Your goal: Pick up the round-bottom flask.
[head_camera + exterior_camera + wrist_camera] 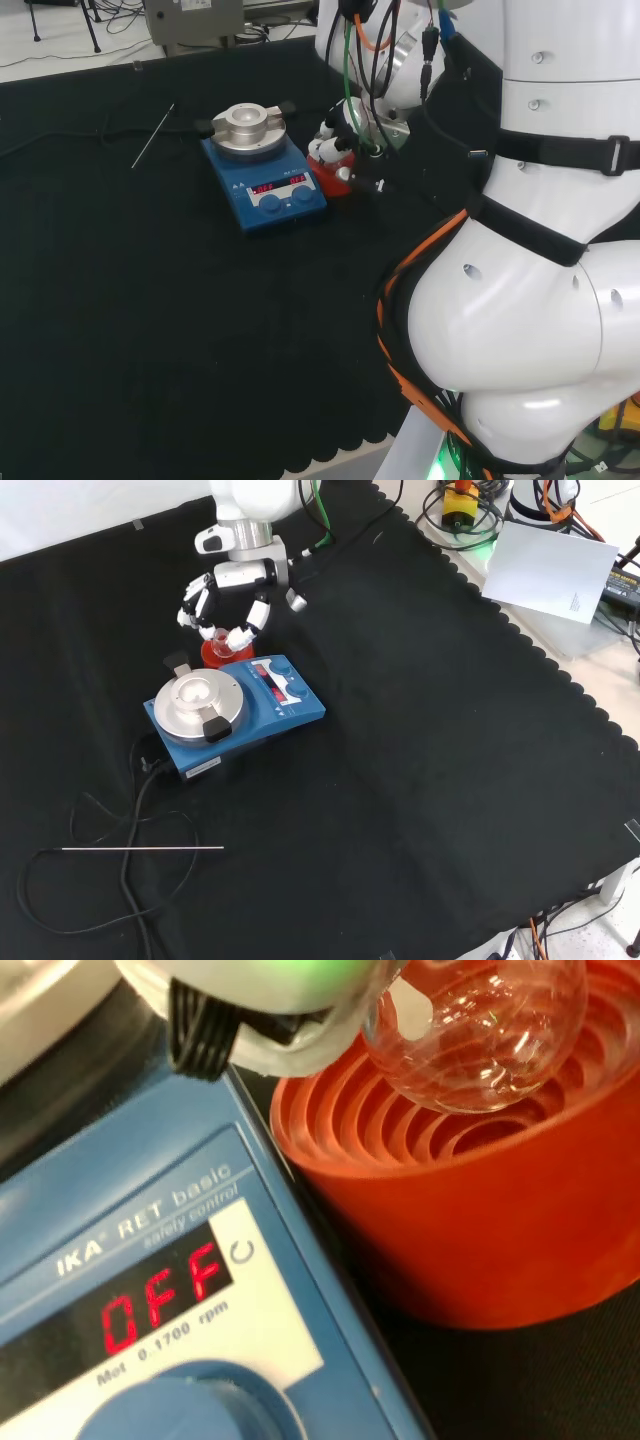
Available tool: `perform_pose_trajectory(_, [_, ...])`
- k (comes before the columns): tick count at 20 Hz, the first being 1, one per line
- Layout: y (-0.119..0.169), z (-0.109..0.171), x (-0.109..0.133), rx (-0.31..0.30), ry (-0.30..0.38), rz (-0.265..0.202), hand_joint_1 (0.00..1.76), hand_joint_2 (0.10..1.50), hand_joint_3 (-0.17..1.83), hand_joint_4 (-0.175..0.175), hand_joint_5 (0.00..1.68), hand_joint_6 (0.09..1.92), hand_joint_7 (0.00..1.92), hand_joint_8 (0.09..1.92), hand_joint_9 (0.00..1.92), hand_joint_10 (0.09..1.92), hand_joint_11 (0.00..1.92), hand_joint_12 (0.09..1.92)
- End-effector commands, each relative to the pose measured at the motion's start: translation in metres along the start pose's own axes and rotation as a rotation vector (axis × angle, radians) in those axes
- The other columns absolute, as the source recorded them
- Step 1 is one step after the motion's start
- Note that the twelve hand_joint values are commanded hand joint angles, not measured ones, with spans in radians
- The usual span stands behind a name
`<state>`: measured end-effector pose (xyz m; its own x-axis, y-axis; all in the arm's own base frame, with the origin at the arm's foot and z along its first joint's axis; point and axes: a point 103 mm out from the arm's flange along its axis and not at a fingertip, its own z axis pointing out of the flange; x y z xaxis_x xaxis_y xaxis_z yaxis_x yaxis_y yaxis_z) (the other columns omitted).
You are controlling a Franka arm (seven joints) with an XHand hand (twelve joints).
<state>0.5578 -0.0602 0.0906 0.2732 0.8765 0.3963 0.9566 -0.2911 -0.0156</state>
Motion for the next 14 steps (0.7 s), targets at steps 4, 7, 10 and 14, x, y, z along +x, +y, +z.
perform_pose_trajectory(4, [-0.007, -0.033, -0.003, -0.017, 0.068, 0.033, 1.11, 0.63, 0.83, 0.144, 1.15, 0.97, 0.49, 0.63, 0.72, 0.58, 0.39, 1.27])
perform_pose_trajectory(7, [-0.009, -0.046, 0.001, -0.014, 0.086, 0.041, 1.11, 0.63, 0.83, 0.143, 1.15, 0.97, 0.49, 0.63, 0.72, 0.58, 0.39, 1.27])
perform_pose_trajectory(10, [-0.011, -0.056, 0.009, -0.016, 0.110, 0.046, 1.11, 0.63, 0.83, 0.142, 1.15, 0.97, 0.49, 0.63, 0.72, 0.58, 0.39, 1.27])
perform_pose_trajectory(14, [-0.014, -0.066, 0.025, -0.019, 0.143, 0.040, 1.11, 0.63, 0.84, 0.141, 1.15, 0.97, 0.49, 0.63, 0.73, 0.58, 0.39, 1.27])
